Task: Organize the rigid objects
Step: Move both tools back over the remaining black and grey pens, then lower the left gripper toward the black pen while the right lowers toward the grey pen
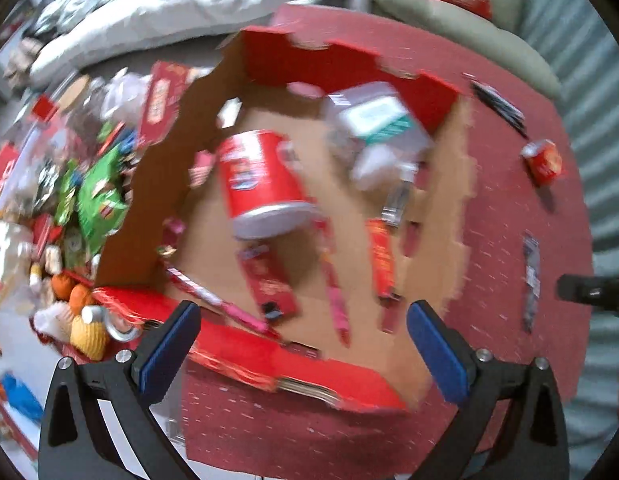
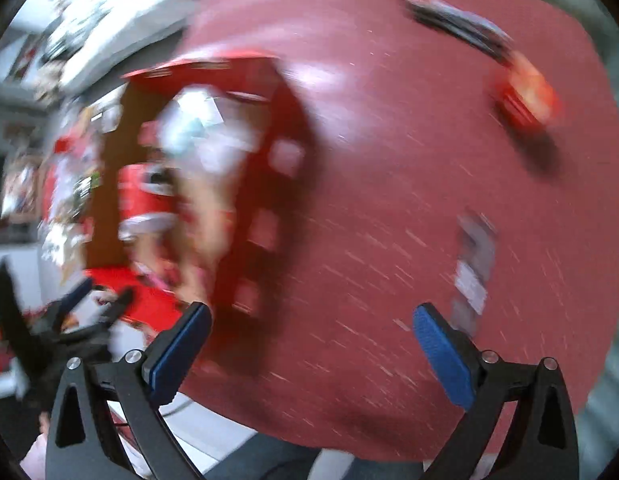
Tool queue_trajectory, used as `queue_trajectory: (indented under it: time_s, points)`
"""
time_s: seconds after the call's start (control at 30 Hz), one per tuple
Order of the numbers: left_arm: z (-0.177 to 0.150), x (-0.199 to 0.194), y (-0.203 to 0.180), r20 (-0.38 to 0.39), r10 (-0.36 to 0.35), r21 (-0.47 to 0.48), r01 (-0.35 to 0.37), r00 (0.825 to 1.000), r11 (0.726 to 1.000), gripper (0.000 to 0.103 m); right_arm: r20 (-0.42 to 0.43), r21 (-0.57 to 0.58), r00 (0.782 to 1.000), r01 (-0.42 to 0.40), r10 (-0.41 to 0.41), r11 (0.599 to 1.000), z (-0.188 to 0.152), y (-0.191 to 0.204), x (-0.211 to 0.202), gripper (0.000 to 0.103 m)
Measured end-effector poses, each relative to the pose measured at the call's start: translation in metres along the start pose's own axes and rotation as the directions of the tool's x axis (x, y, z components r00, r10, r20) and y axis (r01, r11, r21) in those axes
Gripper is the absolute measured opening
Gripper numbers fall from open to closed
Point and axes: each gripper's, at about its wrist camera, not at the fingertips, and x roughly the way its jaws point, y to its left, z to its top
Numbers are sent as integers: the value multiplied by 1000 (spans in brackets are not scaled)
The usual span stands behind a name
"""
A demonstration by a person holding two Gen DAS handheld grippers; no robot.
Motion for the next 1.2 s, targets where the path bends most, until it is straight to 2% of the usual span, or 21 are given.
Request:
queue_trajectory:
  time_s: [0.1, 0.17, 0.27, 0.37, 0.47, 0.6, 0.73, 0.93, 1.2]
  points:
    - [-6, -12, -38, -1, -77, 80, 77, 997, 994, 103, -45, 173, 999, 23, -15, 985, -32, -71, 9, 102]
    - [-11, -18, -71, -14, -132, 152, 133, 991, 979, 103, -61, 245, 998, 39, -25, 969, -47, -102, 12, 102]
    - [-19, -12, -125, -78, -176, 218, 189, 981, 957, 103, -81, 341, 996, 54, -28, 939, -68, -142, 17, 102]
    - [-23, 11, -179, -132, -162, 239, 190, 978, 952, 103, -88, 407, 996, 48, -13, 912, -81, -171, 19, 102]
    - [-17, 48, -219, -170, -113, 216, 149, 979, 965, 103, -89, 431, 996, 44, -6, 901, -90, -194, 20, 102]
    - [-7, 88, -249, -185, -73, 194, 109, 980, 975, 103, -102, 436, 995, 36, 9, 899, -97, -215, 22, 102]
    - [-3, 106, -268, -157, -28, 220, 63, 987, 973, 103, -112, 433, 994, 30, 21, 901, -104, -240, 24, 102]
    - [-4, 121, -273, -160, 29, 207, 5, 987, 978, 103, -122, 438, 992, 13, 45, 899, -106, -269, 29, 102]
    - [-4, 135, -269, -176, 33, 197, 2, 984, 980, 103, -115, 430, 992, -5, 60, 903, -99, -280, 27, 102]
